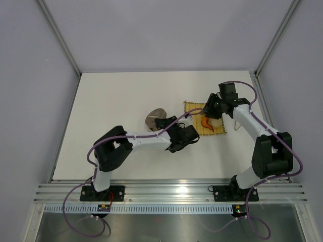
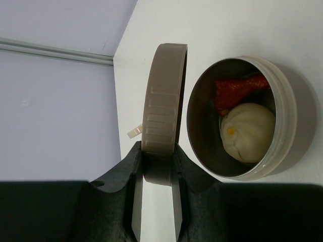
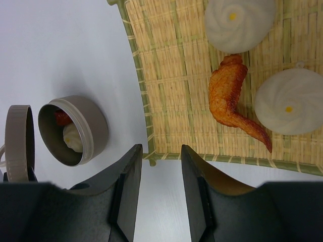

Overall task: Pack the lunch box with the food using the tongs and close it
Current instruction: Close the box lid on the packing box.

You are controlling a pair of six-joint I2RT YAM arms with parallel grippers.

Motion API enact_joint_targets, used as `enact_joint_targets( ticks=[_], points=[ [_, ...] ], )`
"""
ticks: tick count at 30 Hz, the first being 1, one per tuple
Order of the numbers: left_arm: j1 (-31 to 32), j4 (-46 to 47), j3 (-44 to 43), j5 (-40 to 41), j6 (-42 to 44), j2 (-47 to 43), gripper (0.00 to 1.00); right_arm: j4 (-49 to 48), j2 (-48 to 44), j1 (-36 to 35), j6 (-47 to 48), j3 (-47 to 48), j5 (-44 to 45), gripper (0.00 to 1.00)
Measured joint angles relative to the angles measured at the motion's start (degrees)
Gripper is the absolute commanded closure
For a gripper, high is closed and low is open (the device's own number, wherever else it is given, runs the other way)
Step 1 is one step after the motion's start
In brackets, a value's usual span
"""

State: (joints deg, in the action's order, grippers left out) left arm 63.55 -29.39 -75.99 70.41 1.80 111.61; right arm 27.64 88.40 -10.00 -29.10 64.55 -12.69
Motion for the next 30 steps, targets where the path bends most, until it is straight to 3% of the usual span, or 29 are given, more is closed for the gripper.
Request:
enact_joint_targets(
  ticks=[22,25,30],
  points=[
    [1.2,0.5,0.5,0.0,0.1,3.0,1.0,0.0,0.0,0.0,0.0,-0.1,-0.3,0.56],
    [1.7,0.3,0.5,0.0,-0.2,3.0,0.93,0.0,0.0,0.0,0.0,-0.1,-0.3,0.56],
    [1.9,-0.9,0.3,0.4,-1.2,4.0,0.69,0.0,0.0,0.0,0.0,-0.1,-0.3,0.56]
  ],
)
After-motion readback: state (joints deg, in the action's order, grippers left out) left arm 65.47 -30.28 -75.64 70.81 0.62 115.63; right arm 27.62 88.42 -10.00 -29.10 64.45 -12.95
